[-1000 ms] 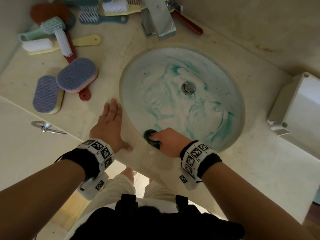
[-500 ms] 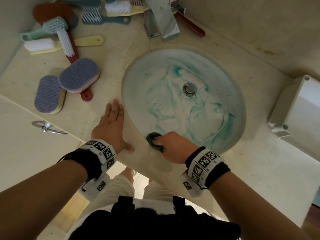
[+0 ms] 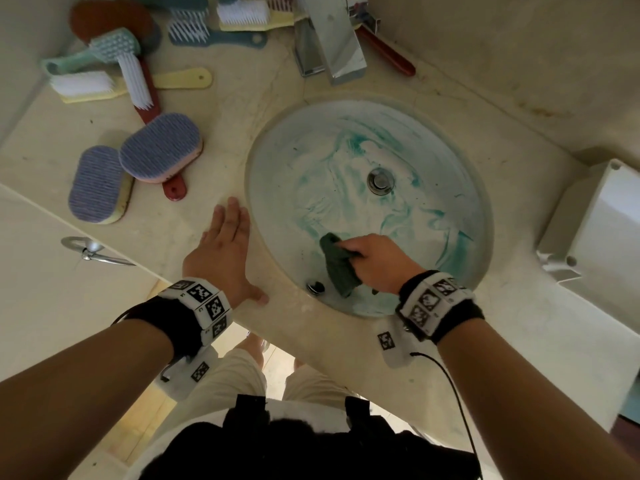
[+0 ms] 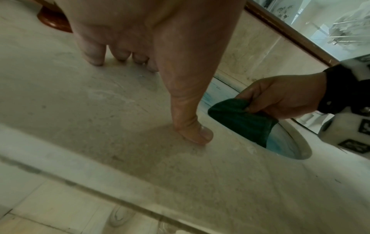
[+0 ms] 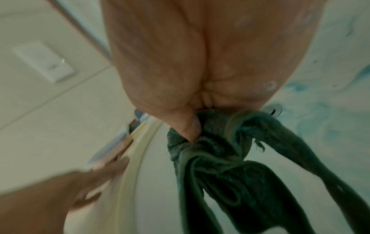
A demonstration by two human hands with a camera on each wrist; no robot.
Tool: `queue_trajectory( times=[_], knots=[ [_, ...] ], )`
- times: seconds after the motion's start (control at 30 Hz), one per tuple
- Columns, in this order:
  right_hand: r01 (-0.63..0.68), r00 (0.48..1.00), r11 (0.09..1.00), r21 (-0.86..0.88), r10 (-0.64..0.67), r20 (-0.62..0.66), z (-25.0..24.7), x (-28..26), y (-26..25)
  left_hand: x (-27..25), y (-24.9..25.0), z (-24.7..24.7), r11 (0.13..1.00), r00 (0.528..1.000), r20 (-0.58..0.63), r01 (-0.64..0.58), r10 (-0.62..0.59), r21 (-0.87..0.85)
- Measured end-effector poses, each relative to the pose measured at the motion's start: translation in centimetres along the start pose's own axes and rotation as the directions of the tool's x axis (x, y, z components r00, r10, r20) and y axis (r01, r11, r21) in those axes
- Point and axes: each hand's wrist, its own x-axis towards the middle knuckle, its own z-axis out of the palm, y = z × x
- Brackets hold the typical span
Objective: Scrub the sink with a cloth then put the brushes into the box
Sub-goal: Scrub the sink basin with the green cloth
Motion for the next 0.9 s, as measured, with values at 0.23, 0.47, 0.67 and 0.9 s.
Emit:
queue_trajectory(
  times=[0.23,0.47,0.67,0.9],
  knots=[
    [0.111,0.994,0.989,-0.100,-0.108,0.036,-1.8,-1.3,1.0,0.3,-0.1,0.2,1.000,1.000,0.007,-0.008,0.008,0.004],
    [0.393,0.899,0.862,-0.321,-0.285,0.334,2.9,1.7,-1.6,0.1,0.1,0.0,1.000,1.000,0.005,-0.008,0.009,-0.007],
    [0.347,0.891,0.778,-0.524,-0.100,0.442,2.6,3.9,-2.9,0.0,0.1,0.0,1.000,1.000,0.024,-0.007,0.007,-0.007],
    [0.188,0.912,0.908,-0.374,-0.020,0.410,2.1,3.2,-1.0,-0.1,-0.1,-0.1,1.000,1.000,0.023,-0.012,0.012,-0.024]
  ],
)
